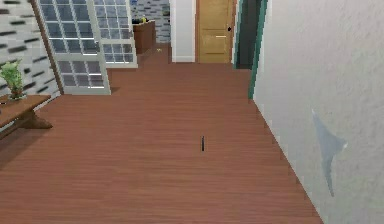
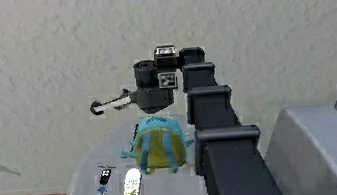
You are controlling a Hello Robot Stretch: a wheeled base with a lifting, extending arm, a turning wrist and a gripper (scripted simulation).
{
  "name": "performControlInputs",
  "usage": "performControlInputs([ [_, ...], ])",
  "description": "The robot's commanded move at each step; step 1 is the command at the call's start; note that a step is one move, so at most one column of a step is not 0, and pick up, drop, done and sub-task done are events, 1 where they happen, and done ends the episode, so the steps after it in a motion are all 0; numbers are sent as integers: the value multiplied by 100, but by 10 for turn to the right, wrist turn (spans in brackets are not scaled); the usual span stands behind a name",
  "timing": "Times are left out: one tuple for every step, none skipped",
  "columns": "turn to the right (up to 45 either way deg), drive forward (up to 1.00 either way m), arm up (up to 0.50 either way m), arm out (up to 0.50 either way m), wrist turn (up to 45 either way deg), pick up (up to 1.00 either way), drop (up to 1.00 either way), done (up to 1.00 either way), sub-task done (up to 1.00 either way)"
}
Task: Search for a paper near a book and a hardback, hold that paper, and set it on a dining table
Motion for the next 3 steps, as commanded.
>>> performControlInputs([
  [0, 0, 0, 0, 390, 0, 0, 0, 0],
  [0, 0, -30, 0, 0, 0, 0, 0, 0],
  [0, 0, 0, 0, 0, 0, 100, 0, 0],
])
